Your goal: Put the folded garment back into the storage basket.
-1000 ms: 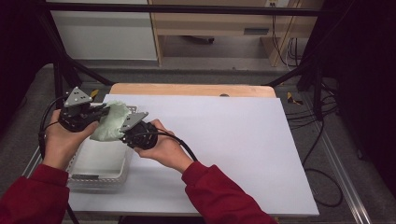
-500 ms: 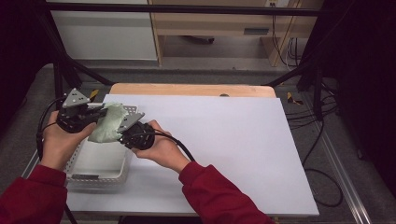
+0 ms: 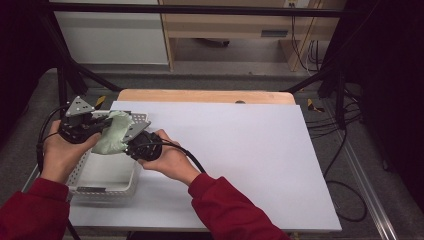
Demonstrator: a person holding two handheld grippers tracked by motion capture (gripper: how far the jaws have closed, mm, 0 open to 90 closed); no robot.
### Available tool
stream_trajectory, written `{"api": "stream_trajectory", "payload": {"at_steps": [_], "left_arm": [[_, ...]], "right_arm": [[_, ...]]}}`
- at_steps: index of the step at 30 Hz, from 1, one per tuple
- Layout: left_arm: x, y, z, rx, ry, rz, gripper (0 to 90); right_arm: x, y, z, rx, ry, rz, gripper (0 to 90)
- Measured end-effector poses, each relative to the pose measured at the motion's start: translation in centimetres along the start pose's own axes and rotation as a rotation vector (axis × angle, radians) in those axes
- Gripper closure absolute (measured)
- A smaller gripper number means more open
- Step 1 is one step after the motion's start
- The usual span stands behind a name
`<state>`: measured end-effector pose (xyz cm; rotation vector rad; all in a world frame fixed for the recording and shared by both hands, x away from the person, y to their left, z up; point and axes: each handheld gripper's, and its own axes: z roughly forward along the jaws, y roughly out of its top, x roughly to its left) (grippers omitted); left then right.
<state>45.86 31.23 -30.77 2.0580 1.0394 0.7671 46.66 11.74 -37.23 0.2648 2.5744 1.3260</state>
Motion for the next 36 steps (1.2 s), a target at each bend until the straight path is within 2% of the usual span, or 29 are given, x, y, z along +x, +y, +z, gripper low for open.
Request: {"api": "stream_trajectory", "payload": {"at_steps": [9,20,36], "left_arm": [[0.4,-0.6,0.4,0.017,0.004,-0.012,82.0],[0.9,-1.2,0.9,0.03,0.006,-0.03,81.9],[1.0,-1.7,1.3,0.051,0.009,-0.032,81.9]], "right_arm": [[0.2,-0.2,0.7,0.021,0.005,-0.01,83.8],[0.2,-0.2,1.5,0.029,0.008,-0.001,83.8],[0.4,-0.3,2.0,0.044,0.015,-0.007,83.7]]}}
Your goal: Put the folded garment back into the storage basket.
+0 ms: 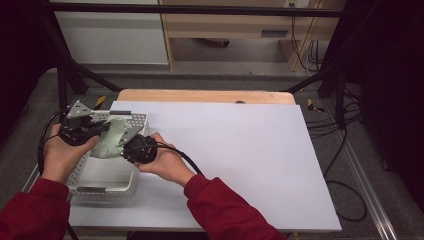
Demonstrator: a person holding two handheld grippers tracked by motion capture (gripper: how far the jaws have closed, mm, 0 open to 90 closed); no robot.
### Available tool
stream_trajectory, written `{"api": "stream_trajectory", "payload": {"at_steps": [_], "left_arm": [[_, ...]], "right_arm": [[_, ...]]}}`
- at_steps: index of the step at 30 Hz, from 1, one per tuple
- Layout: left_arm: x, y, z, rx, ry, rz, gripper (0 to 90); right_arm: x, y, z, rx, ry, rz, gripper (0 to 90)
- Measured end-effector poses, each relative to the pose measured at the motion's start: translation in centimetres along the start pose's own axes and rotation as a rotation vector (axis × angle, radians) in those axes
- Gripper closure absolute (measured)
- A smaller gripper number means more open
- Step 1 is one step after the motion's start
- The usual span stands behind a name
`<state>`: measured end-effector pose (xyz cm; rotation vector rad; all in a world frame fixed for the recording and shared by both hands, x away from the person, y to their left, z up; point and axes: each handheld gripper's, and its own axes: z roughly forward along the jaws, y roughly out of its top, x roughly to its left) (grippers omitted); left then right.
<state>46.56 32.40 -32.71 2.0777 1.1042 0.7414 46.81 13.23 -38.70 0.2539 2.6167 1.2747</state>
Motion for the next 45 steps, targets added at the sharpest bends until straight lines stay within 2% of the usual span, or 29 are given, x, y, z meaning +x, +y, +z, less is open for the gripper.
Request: {"api": "stream_trajectory", "payload": {"at_steps": [21,37,41,43,45], "left_arm": [[0.1,-0.9,0.4,0.035,-0.006,-0.009,81.6],[0.9,-1.8,1.2,0.061,0.003,-0.038,81.4],[1.1,-2.1,1.7,0.063,0.003,-0.06,81.2],[1.3,-2.4,2.1,0.062,0.003,-0.065,79.6],[1.5,-2.9,2.6,0.064,0.007,-0.08,73.6]], "right_arm": [[0.6,0.1,0.6,0.003,0.025,0.011,83.7],[0.6,0.2,1.7,0.021,0.03,0.021,83.7],[0.5,0.1,2.2,0.028,0.034,0.039,83.4],[0.6,-0.1,2.6,0.041,0.047,0.044,80.1],[0.8,-0.3,2.9,0.066,0.058,0.056,68.7]]}}
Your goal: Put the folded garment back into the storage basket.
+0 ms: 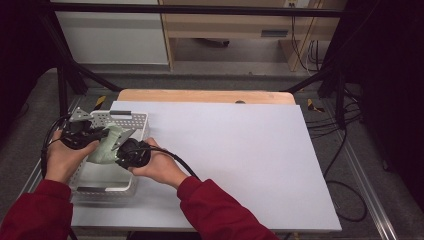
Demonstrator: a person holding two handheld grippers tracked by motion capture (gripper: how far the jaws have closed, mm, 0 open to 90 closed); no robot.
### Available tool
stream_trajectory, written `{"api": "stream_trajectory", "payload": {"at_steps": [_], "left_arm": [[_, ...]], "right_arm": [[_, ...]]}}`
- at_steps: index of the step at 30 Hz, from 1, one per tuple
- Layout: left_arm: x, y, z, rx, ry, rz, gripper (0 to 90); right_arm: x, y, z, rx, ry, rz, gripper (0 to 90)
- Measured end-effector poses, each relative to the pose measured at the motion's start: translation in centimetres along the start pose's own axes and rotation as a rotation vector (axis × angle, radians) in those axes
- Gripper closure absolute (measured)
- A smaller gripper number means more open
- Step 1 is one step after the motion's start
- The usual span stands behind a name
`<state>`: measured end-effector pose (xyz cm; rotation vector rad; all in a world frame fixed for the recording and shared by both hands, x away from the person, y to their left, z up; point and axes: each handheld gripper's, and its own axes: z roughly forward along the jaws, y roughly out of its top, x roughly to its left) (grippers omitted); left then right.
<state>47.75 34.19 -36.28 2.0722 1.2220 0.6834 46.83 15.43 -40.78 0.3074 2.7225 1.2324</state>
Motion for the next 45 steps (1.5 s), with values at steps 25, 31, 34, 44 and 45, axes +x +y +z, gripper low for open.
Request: {"api": "stream_trajectory", "payload": {"at_steps": [25,31,34,44,45], "left_arm": [[-6.5,0.1,-4.9,-0.181,0.114,-0.058,20.2],[-8.5,-0.5,-4.4,-0.201,0.077,-0.071,16.8],[-8.9,-0.3,-4.4,-0.202,0.052,-0.081,15.0],[-8.7,-1.6,-5.9,-0.23,0.028,-0.116,12.5],[-8.7,-1.6,-6.0,-0.232,0.028,-0.112,12.4]], "right_arm": [[-0.9,-2.3,-11.7,-0.174,-0.164,0.113,20.4],[-1.9,-3.1,-14.0,-0.225,-0.198,0.133,14.0],[-2.3,-3.4,-14.4,-0.221,-0.221,0.141,13.6],[-3.3,-4.2,-16.0,-0.24,-0.282,0.159,7.7],[-3.4,-4.3,-16.2,-0.243,-0.287,0.162,7.5]]}}
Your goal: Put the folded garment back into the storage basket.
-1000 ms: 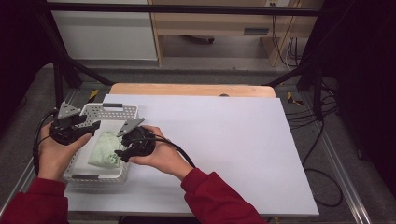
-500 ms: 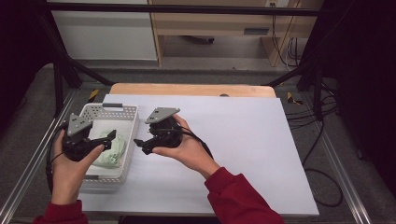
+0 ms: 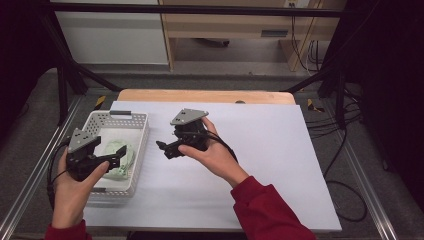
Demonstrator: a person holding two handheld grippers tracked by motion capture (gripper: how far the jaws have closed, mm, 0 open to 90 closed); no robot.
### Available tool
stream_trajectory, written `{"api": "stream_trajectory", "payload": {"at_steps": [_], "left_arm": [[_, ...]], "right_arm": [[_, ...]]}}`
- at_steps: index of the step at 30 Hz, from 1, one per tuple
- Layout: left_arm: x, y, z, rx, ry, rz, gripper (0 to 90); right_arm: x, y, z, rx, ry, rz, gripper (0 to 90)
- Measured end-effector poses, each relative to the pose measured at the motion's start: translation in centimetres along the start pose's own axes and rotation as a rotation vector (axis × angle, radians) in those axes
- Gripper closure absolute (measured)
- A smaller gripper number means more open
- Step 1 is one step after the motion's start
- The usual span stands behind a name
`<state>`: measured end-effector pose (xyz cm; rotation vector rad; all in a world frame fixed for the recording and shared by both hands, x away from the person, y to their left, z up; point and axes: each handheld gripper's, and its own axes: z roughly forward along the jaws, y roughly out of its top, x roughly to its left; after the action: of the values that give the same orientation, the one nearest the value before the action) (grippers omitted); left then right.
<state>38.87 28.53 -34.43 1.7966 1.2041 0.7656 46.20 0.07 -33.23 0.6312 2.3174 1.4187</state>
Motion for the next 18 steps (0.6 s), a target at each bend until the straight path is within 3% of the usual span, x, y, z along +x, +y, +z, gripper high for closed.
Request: {"api": "stream_trajectory", "payload": {"at_steps": [18], "left_arm": [[-0.6,-0.4,0.5,0.025,-0.023,0.003,5.7]], "right_arm": [[-2.6,-0.4,-3.9,-0.038,-0.064,0.0,4.9]]}}
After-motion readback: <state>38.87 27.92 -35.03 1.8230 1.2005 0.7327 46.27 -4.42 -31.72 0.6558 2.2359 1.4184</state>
